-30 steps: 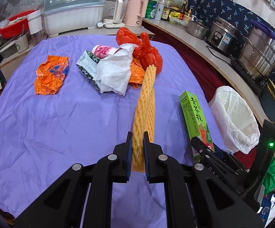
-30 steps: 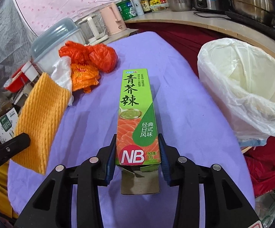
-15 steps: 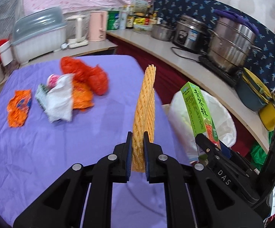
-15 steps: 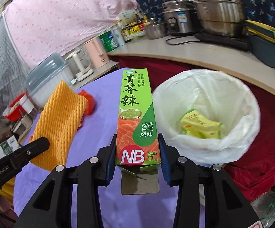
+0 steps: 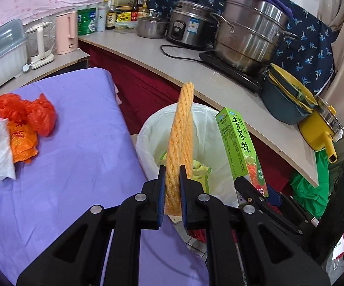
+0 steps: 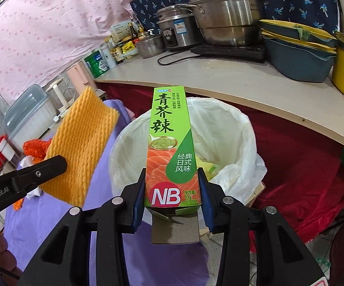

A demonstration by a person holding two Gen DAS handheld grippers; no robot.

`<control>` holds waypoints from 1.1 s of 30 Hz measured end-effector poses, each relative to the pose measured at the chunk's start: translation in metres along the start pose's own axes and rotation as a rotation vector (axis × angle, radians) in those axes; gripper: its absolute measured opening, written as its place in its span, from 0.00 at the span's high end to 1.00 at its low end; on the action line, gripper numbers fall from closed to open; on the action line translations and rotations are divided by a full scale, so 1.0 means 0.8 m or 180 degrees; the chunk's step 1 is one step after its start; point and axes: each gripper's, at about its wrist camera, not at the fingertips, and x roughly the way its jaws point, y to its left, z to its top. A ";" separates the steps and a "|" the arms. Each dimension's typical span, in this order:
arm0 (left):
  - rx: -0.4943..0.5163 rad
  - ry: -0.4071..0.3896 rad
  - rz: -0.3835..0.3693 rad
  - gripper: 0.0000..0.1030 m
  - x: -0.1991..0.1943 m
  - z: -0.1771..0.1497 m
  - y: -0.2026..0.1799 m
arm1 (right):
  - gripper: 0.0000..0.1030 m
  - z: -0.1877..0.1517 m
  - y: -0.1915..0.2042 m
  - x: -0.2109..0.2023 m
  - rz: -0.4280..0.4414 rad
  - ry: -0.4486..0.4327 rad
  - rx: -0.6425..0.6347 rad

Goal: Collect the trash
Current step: 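Carry the foam net and green box with both tools over the white bin, then open both tools to drop the foam net and green box into the bin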

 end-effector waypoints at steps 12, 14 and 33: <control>0.0068 0.0132 0.0052 0.83 0.049 0.008 -0.015 | 0.61 0.009 -0.014 0.028 -0.0090 0.0054 0.0027; 0.0039 0.0129 0.0058 0.67 0.050 0.011 -0.011 | 0.61 0.012 -0.016 0.031 -0.0093 0.0036 0.0048; -0.0201 -0.0319 0.0446 0.35 -0.014 0.022 0.037 | 0.43 0.031 0.024 -0.018 0.0025 -0.0261 -0.0061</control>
